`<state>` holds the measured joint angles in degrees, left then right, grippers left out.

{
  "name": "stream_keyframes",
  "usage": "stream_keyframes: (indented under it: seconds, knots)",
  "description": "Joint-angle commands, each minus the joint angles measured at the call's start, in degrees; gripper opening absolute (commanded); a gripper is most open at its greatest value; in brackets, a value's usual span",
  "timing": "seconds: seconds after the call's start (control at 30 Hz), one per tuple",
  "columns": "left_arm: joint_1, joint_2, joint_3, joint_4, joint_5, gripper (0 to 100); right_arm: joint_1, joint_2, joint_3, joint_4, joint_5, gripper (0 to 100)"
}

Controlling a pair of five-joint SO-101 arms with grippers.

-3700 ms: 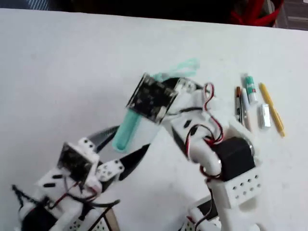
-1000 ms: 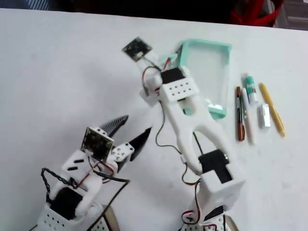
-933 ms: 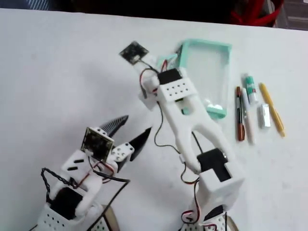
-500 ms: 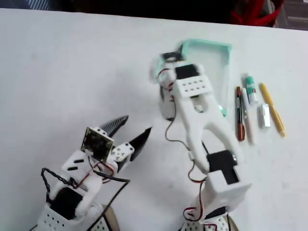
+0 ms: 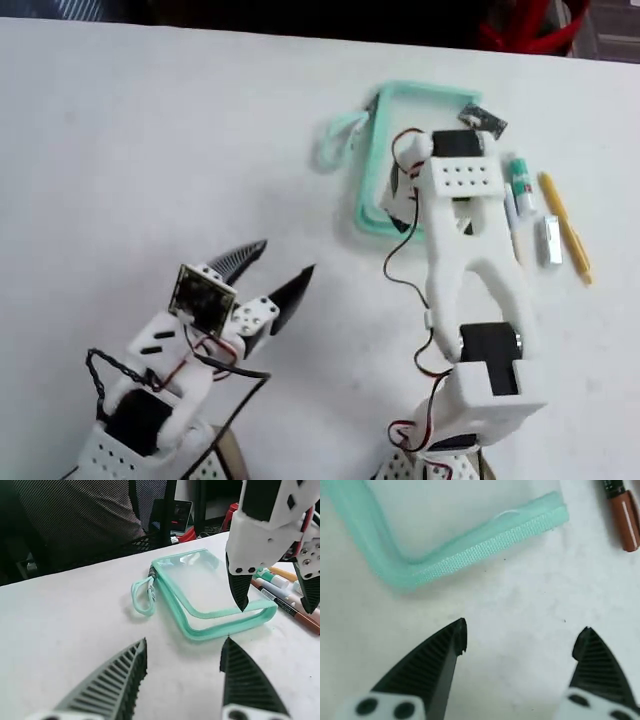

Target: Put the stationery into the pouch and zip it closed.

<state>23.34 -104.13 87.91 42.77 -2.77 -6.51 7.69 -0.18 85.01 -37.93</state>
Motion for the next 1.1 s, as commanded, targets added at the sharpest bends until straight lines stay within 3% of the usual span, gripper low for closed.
stream_keyframes:
  seconds: [0.0, 0.13, 0.37, 0.47, 0.67, 0.9, 1.07]
  knots:
    - [-0.13, -0.40, -0.35, -1.49, 0.18, 23, 0.31, -2.59, 2.55, -8.31, -3.60, 33.4]
    - [-0.31, -0.40, -0.35, -1.49, 0.18, 23, 0.40, -3.12, 6.07, -15.52, -3.52, 33.4]
    - [1.98, 0.22, -0.97, -0.70, -0.88, 24, 7.87, -8.40, 5.71, -15.69, -3.43, 33.4]
    - [3.21, 5.41, -7.47, 2.37, 1.23, 24, 11.47, -9.89, 6.51, -15.96, -3.43, 33.4]
    - [3.91, 35.74, -33.41, 6.86, 5.10, 24, 12.09, -6.64, 12.04, -22.73, -3.43, 33.4]
    - [6.11, 68.53, -56.09, 7.56, 18.99, 24, 13.76, -2.59, 13.45, -28.79, -1.23, 33.4]
    - [6.55, 86.29, -68.04, 7.56, 31.82, 32, 17.10, -2.59, 13.19, -28.88, 1.67, 33.4]
